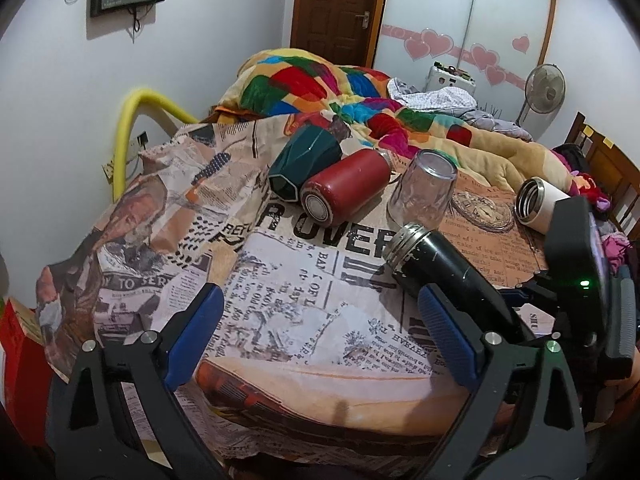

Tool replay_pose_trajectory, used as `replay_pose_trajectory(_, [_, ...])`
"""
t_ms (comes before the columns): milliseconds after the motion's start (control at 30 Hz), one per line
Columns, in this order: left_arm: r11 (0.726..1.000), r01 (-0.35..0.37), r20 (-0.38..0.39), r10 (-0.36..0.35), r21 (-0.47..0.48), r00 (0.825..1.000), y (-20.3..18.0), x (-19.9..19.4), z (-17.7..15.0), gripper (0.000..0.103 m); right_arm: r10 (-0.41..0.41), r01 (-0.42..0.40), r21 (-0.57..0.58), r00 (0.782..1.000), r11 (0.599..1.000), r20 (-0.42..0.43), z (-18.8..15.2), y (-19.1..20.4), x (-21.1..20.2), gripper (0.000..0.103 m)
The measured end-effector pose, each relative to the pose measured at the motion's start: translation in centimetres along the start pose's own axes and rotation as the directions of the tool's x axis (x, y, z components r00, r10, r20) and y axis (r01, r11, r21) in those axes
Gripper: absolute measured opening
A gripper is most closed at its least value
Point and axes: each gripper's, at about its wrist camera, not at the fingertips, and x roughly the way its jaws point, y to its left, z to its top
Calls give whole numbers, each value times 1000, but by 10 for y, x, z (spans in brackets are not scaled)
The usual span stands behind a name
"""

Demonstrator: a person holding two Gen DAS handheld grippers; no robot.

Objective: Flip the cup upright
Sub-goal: 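Lift the black thermos with the right gripper toward the left gripper, then grasp the thermos body with the left gripper while the right gripper releases it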

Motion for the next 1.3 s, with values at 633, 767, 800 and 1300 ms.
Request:
replay_pose_trajectory(633, [982, 151, -265, -176, -113, 948, -46, 45, -18, 96, -240, 160, 268, 923, 950, 301, -59, -32, -145, 82])
replay_pose_trajectory(767, [987, 117, -292, -145, -111, 945, -51, 53, -18, 93, -248, 141, 315, 911, 939, 331, -70, -33, -152, 82])
replay_pose_trajectory(800, [991, 82, -297, -109, -102, 949, -53, 56, -18, 93, -249, 138, 322, 909, 937, 335, -72, -33, -153, 82])
replay_pose_trajectory(1300, [998, 36, -344, -17, 49, 939, -83, 83, -14, 64, -229, 65, 407, 900, 911, 370, -97, -37, -158, 82])
